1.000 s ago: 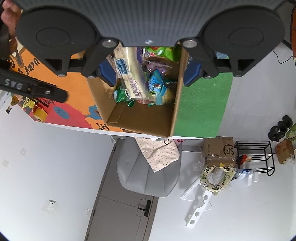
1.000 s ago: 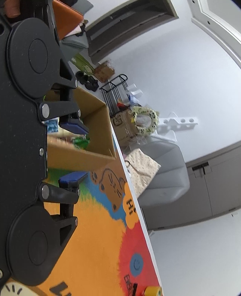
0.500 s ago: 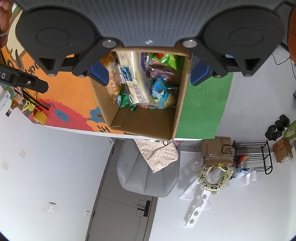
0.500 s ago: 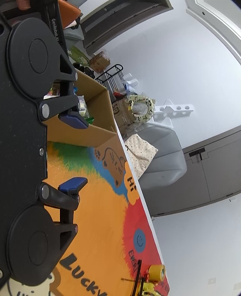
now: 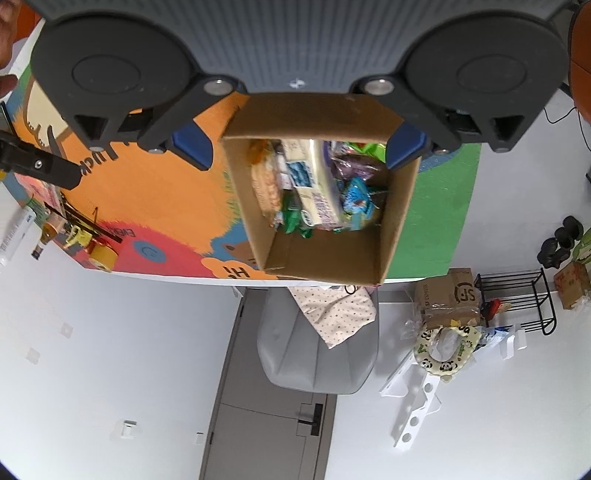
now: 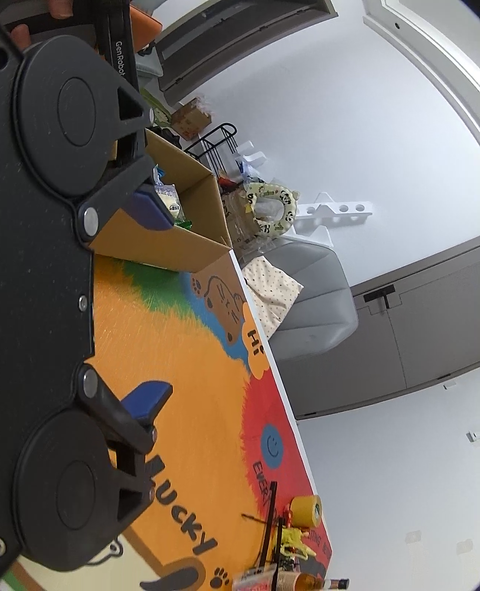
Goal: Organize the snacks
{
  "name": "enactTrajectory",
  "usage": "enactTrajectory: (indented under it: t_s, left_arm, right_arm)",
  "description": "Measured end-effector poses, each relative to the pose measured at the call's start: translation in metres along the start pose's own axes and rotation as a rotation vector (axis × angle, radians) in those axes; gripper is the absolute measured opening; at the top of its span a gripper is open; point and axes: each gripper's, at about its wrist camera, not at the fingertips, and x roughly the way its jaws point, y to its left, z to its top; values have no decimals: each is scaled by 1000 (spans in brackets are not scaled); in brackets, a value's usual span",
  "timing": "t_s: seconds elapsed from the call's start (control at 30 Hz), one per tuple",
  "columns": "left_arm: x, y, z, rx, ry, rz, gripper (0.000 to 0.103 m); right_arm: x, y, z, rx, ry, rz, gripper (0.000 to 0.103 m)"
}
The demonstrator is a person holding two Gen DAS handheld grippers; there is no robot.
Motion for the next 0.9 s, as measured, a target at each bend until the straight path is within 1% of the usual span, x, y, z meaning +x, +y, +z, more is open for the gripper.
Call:
enactTrajectory:
  t_s: [0.13,0.3,0.43,0.6,0.83,0.9]
  left_arm:
    - [-10,-8,-3,10,-2,-18,100]
    - [-20,-14,-7,22,-8,-44,103]
    - [-30,-18,-10,35,-20,-56,103]
    - [-40,-18,-18,42,-17,-89,103]
    - [-56,-23,-32,85,-27,-87,103]
    - [-61,-22,-36,81,-29,-91,103]
  right_arm:
    - [-13,-5,-2,4,-10,-16,103]
    - [-29,-10,-7,15,-16,-30,103]
    - [-42,-11,-12,11,-19,-46,103]
    - [-56,-9,-19,-4,-14,-62,103]
    - [-78,-3,-27,-18,-15,-80,103]
    - [-84,0,-30,-31,-20,-83,103]
